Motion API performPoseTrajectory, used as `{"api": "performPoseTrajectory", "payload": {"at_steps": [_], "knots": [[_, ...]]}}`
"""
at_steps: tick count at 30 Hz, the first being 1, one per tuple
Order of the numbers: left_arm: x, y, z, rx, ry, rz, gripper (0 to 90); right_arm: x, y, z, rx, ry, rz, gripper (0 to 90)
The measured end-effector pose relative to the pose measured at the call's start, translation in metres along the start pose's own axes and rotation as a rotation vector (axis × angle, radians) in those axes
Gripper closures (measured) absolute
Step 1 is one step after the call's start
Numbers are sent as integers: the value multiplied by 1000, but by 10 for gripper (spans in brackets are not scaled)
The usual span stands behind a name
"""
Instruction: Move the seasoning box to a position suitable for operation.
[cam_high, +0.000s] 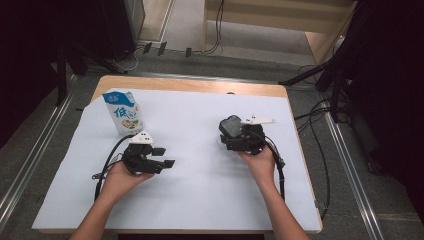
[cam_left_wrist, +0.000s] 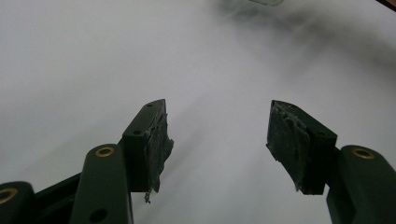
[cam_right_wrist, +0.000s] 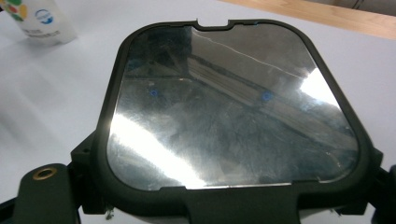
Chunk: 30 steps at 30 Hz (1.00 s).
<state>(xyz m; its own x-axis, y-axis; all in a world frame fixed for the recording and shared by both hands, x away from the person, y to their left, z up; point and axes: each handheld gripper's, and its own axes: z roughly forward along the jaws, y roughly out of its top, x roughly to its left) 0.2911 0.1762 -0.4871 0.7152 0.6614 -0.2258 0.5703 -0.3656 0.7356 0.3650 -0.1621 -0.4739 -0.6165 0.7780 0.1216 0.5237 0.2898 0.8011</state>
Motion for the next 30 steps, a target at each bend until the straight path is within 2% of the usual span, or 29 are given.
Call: {"api": "performPoseTrajectory", "payload": {"at_steps": [3, 4, 9, 19, 22, 25, 30], "knots": [[1, 0, 0, -5, 2, -2, 402, 13, -1, 5, 12, 26, -26, 164], [2, 0, 0, -7, 4, -1, 402, 13, -1, 5, 12, 26, -26, 164], [5, 0, -1, -12, 11, -26, 386, 34, -2, 14, 27, 69, -65, 164], [5, -2, -2, -8, 16, -13, 389, 64, -7, 30, 49, 117, -124, 164], [5, -3, -3, -9, 19, -10, 390, 68, -10, 37, 64, 127, -139, 163], [5, -3, -5, -10, 14, -10, 391, 70, -14, 37, 46, 123, -175, 163], [5, -4, -4, -8, 15, -9, 390, 68, -15, 36, 39, 133, -171, 159]]}}
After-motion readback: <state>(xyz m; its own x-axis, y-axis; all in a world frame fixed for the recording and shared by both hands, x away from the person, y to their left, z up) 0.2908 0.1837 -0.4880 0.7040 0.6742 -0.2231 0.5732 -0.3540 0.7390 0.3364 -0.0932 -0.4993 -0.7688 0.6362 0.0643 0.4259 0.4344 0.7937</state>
